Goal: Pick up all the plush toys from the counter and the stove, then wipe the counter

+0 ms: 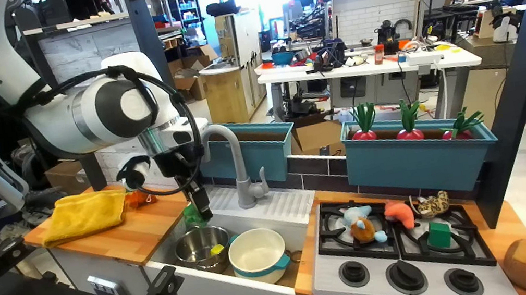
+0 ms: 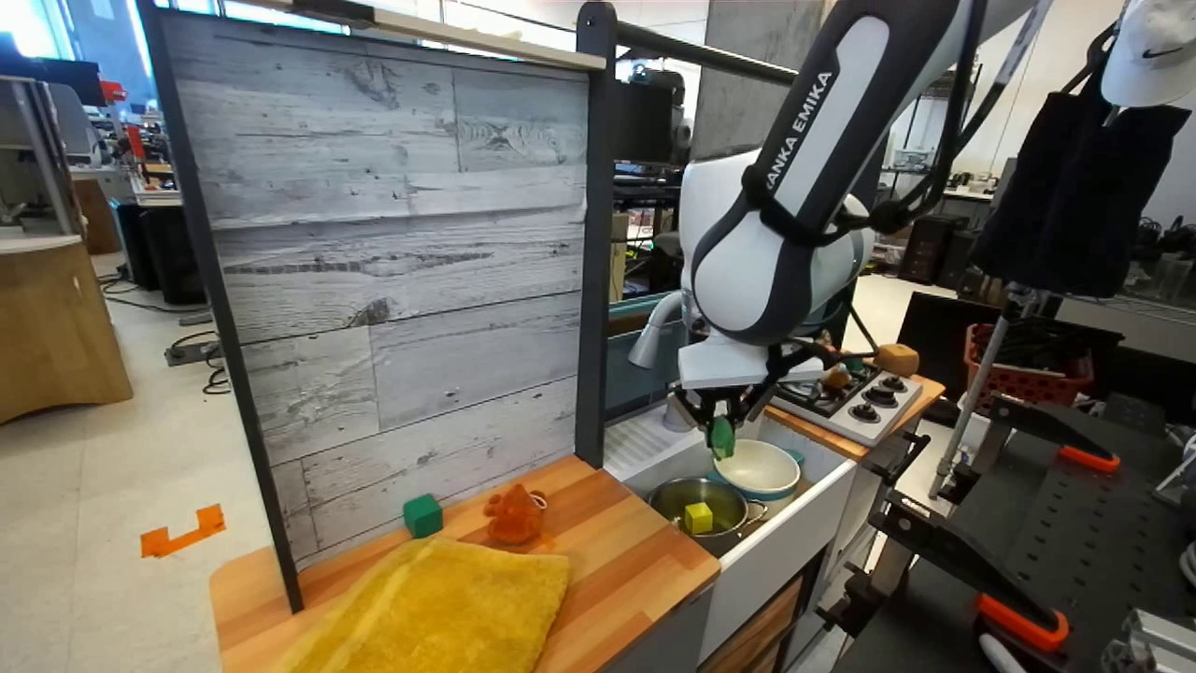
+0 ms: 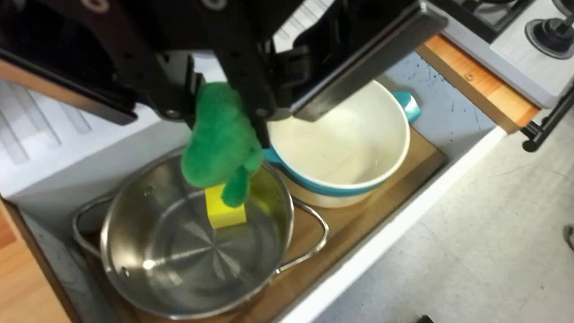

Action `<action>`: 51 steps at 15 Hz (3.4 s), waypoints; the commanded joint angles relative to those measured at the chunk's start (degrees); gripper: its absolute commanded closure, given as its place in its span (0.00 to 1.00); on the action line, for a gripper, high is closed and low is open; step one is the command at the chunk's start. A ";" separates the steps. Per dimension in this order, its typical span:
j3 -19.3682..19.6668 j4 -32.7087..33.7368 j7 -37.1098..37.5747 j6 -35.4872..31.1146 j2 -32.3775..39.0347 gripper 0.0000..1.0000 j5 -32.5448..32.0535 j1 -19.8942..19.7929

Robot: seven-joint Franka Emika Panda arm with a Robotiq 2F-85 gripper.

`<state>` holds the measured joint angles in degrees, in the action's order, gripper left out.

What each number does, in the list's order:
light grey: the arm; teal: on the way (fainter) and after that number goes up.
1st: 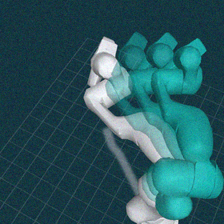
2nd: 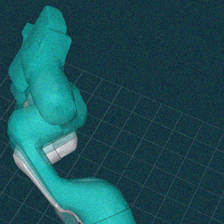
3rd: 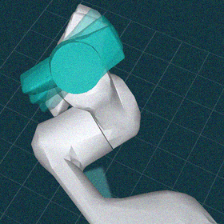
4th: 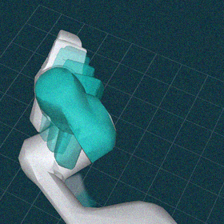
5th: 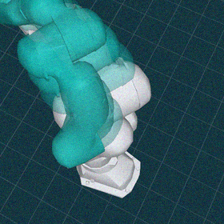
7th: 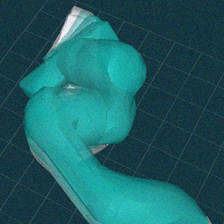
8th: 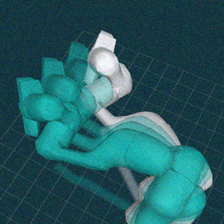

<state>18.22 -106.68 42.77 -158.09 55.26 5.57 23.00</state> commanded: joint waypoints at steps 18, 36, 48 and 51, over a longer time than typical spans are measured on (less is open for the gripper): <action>-18.21 15.47 -12.05 -14.13 8.80 0.00 5.49 -0.54; -3.60 3.84 -1.68 -0.88 1.64 0.96 2.65 4.88; 0.52 -5.80 1.51 -4.64 -4.73 0.15 -2.01 9.62; -1.08 -6.56 1.48 -8.26 -6.10 0.00 -2.54 10.29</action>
<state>18.08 -110.07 43.43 -161.96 52.38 4.49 32.39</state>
